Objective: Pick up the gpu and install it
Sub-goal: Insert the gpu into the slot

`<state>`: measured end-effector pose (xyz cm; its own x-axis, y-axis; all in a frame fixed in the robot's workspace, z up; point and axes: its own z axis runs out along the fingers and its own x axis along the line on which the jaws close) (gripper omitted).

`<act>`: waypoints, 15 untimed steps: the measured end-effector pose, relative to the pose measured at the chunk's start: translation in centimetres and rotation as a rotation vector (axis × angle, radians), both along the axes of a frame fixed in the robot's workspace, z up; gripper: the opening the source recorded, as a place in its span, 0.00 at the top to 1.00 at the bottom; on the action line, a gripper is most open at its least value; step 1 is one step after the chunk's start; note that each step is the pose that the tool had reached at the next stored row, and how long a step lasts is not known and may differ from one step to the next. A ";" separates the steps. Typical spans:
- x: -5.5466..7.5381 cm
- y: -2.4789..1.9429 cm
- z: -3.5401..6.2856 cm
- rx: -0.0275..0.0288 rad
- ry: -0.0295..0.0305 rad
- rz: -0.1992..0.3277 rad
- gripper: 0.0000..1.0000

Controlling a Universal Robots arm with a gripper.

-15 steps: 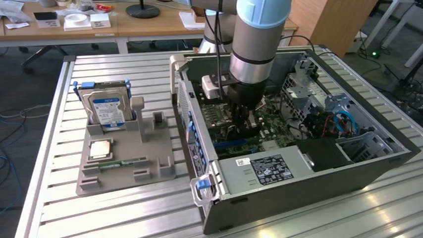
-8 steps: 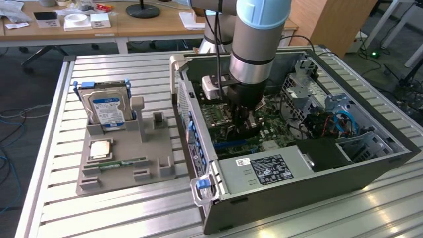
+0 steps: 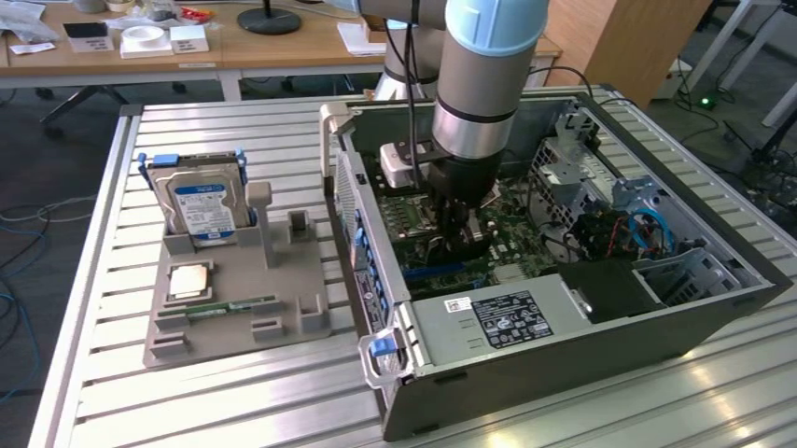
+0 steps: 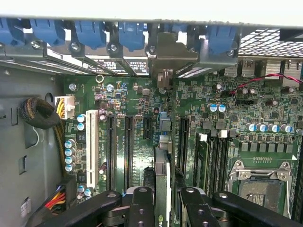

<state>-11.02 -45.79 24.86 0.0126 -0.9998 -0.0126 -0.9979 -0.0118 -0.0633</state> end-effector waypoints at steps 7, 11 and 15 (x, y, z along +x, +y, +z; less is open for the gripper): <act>0.0 0.01 -0.12 0.0004 -0.0003 0.000 0.74; 0.0 0.00 -0.20 -0.0002 0.0001 0.000 0.74; 0.0 0.00 -0.21 0.0001 -0.0001 0.000 0.74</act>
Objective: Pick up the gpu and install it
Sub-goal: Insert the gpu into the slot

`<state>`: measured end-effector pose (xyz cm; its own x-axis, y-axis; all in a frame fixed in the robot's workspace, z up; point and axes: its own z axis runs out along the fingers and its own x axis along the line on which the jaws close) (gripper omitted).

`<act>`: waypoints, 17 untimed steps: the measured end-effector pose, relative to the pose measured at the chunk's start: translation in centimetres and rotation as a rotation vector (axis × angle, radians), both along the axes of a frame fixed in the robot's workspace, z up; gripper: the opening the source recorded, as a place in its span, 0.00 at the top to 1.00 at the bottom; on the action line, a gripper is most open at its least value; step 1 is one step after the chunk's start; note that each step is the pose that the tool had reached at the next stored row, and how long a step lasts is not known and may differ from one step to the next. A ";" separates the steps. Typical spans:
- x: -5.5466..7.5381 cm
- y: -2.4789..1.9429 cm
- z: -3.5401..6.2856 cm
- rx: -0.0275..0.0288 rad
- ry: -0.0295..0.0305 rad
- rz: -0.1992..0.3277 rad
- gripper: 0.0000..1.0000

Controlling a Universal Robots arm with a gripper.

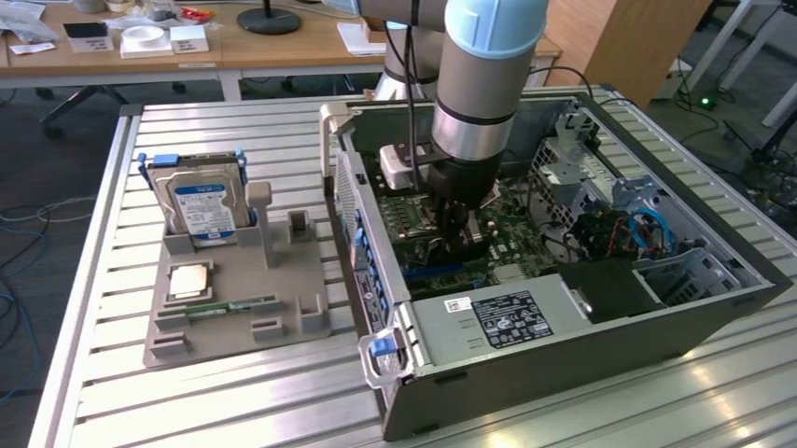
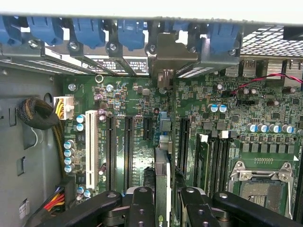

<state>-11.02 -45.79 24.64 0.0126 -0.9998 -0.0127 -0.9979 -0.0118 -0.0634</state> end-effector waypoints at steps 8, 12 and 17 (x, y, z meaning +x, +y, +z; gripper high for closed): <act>0.0 0.00 -0.03 0.0000 0.0000 0.000 0.74; 0.0 0.00 -0.03 0.0000 0.0001 -0.001 0.74; 0.0 0.00 -0.03 0.0000 0.0000 -0.003 0.74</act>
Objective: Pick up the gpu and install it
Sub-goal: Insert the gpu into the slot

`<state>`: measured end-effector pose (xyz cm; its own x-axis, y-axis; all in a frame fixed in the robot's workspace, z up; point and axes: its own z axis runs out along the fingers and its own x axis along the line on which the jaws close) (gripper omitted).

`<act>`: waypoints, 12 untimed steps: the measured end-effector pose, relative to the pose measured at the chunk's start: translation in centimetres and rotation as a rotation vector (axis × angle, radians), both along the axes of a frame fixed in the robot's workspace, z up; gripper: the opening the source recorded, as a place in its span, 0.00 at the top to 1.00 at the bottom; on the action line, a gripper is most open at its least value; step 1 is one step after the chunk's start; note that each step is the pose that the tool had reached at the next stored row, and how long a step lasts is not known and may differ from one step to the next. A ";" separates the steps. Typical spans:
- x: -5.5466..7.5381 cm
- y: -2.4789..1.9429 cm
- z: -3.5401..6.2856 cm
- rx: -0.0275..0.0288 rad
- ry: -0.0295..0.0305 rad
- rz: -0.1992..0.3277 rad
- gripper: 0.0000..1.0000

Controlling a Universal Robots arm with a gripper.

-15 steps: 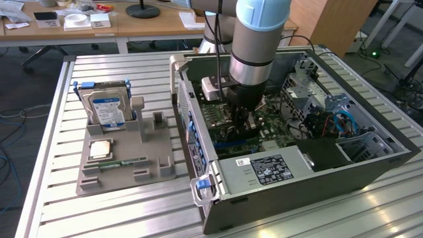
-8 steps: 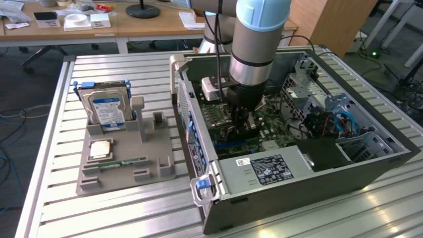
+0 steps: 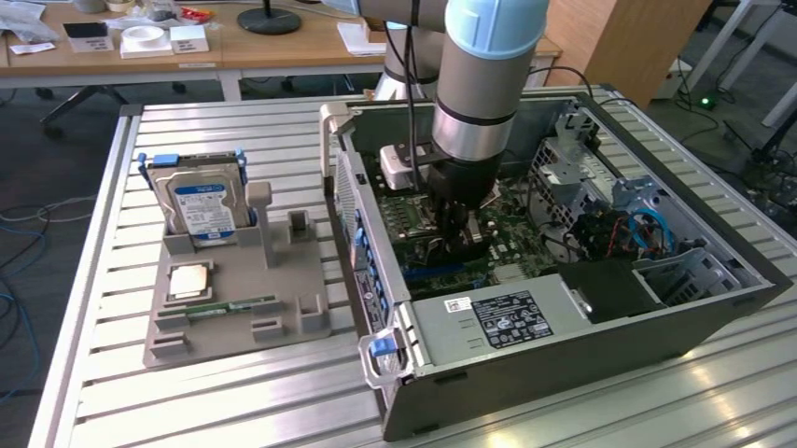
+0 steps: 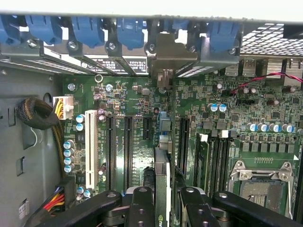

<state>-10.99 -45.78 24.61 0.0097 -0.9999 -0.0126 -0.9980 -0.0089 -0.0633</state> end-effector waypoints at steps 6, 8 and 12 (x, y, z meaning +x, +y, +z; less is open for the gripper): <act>0.0 -0.01 0.00 0.0000 0.0000 -0.013 0.74; 0.0 0.00 0.00 0.0000 0.0000 -0.019 0.74; 0.0 -0.01 0.00 -0.0001 0.0000 -0.026 0.74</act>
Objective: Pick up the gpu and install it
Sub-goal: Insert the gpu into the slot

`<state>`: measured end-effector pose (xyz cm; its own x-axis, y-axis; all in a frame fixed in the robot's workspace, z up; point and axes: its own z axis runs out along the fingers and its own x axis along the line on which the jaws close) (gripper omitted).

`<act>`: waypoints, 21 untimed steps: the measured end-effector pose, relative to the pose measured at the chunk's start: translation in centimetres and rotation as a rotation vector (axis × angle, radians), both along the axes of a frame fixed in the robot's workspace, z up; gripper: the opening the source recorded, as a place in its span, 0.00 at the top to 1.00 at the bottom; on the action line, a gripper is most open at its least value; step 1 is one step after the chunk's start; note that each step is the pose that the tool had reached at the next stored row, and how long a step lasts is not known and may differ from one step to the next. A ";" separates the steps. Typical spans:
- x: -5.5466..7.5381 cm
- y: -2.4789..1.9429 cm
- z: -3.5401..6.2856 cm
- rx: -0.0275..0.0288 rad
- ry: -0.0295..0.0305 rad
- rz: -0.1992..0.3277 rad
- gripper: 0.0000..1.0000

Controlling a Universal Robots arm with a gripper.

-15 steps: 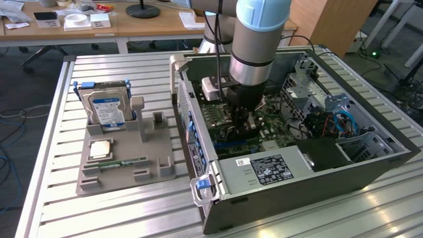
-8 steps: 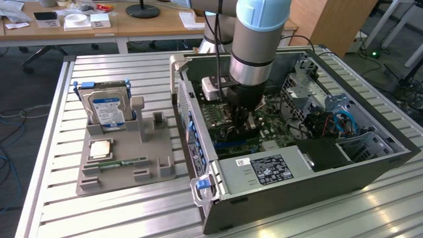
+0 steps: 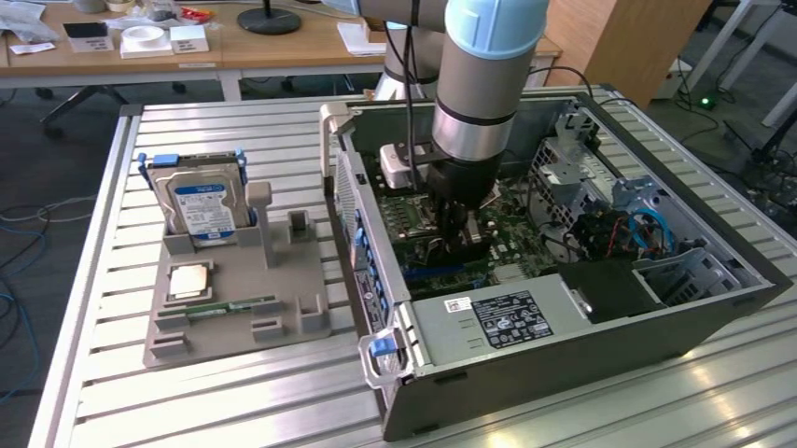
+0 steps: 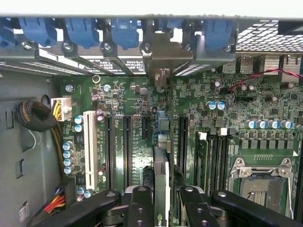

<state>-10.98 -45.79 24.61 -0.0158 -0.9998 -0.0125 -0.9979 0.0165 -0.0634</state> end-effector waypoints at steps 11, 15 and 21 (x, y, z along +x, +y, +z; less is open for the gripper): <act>-0.1 0.01 -0.01 0.0002 -0.0004 -0.008 0.74; -0.1 0.00 -0.01 0.0002 -0.0002 -0.009 0.74; -0.1 -0.04 0.00 0.0000 -0.0002 -0.019 0.74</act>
<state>-11.12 -45.83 24.61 -0.0346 -0.9993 -0.0125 -0.9974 0.0353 -0.0635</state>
